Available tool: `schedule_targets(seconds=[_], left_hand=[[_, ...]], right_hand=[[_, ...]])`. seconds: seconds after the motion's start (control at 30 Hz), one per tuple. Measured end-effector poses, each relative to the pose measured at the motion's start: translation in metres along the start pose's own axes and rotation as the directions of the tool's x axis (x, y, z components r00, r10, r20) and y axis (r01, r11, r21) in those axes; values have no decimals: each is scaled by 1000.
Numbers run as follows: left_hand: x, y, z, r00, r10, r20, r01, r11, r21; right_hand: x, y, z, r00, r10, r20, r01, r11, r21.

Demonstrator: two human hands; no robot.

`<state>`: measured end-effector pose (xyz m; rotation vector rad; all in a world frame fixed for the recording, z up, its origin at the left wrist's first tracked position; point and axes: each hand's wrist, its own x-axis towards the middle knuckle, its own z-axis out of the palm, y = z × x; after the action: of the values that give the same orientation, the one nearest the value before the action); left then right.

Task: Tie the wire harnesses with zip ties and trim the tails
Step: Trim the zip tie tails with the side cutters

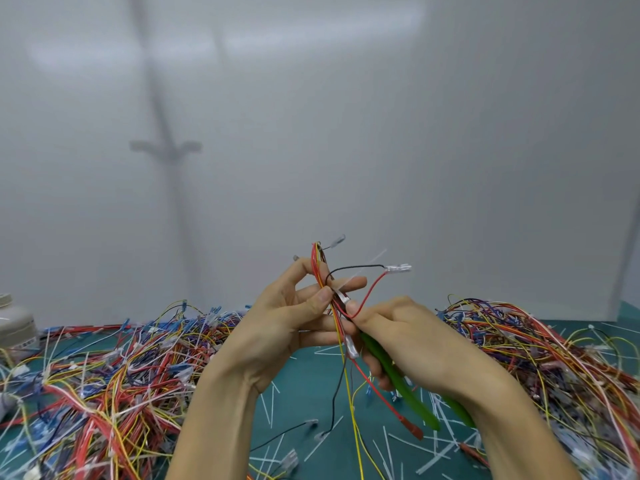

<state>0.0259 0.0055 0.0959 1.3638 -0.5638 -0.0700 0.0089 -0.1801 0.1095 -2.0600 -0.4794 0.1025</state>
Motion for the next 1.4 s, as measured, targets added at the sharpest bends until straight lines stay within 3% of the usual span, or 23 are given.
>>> schedule_targets(seconds=[1.1, 1.4], left_hand=[[-1, 1, 0, 999, 16, -29, -17, 999, -36], [0, 1, -1, 972, -19, -234, 10, 999, -43]], right_hand=[[3, 2, 3, 999, -37, -32, 38, 999, 37], [13, 10, 5, 987, 0, -159, 19, 993, 115]])
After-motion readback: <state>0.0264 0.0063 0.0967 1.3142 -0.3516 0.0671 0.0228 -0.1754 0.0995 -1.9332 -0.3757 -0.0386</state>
